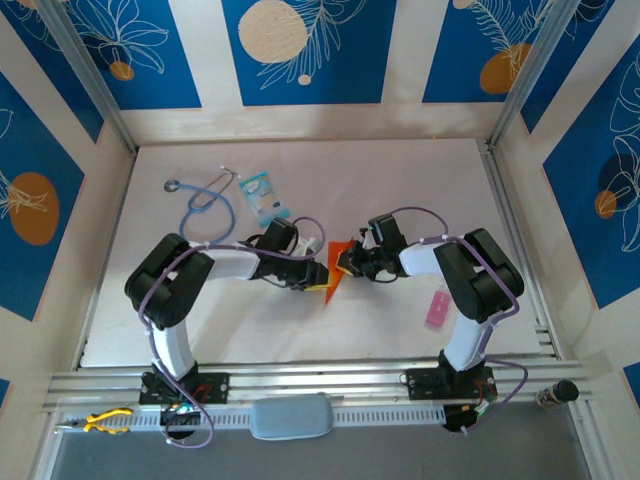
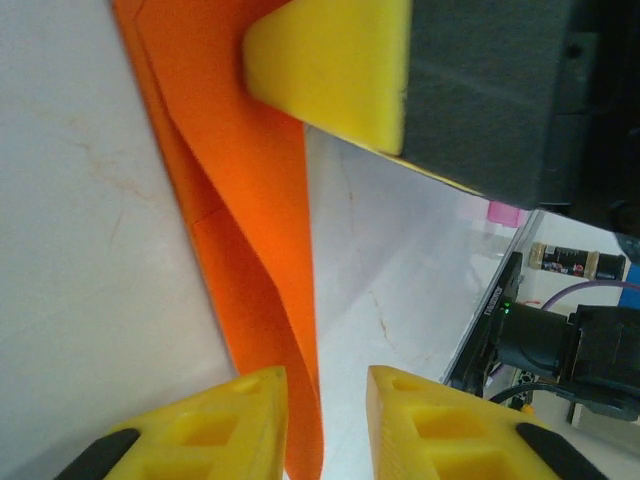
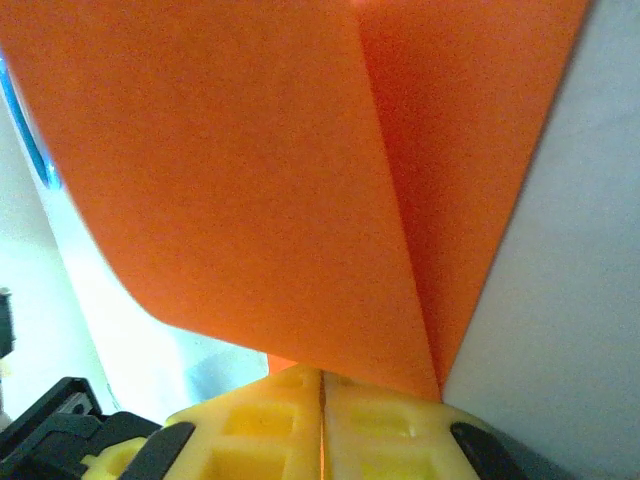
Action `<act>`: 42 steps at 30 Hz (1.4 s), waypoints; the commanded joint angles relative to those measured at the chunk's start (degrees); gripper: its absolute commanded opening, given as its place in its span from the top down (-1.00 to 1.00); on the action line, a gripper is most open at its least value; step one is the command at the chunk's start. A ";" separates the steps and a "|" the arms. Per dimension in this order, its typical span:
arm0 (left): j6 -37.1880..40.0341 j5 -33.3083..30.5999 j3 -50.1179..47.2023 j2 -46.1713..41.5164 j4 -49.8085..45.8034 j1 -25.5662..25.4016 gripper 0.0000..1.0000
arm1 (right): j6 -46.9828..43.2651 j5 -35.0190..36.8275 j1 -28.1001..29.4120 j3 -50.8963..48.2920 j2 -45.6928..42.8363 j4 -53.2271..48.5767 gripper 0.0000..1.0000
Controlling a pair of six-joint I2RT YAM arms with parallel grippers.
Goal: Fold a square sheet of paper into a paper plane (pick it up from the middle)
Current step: Fold the wing for the fifth time at the center of the table.
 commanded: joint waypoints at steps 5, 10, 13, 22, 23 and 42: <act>-0.64 2.53 1.31 1.35 0.63 -1.31 0.57 | -0.62 2.09 0.80 -0.10 2.05 -4.05 0.82; -0.69 2.60 0.88 2.04 0.32 -1.50 0.76 | -0.52 2.05 0.76 -0.26 2.05 -4.02 0.83; -0.83 2.68 0.55 2.41 0.21 -1.68 0.81 | -0.55 2.13 0.85 -0.25 2.09 -4.07 0.83; -0.73 2.34 -1.03 3.12 -0.78 -1.94 0.91 | -0.43 2.19 0.93 -0.35 2.53 -3.99 0.83; -0.65 2.06 -1.37 3.12 -1.01 -1.94 0.91 | -0.42 2.15 0.93 -0.28 2.70 -4.01 0.83; 1.57 0.63 -2.05 2.33 -4.61 -2.67 0.78 | -0.43 2.30 1.20 0.40 2.97 -4.69 0.83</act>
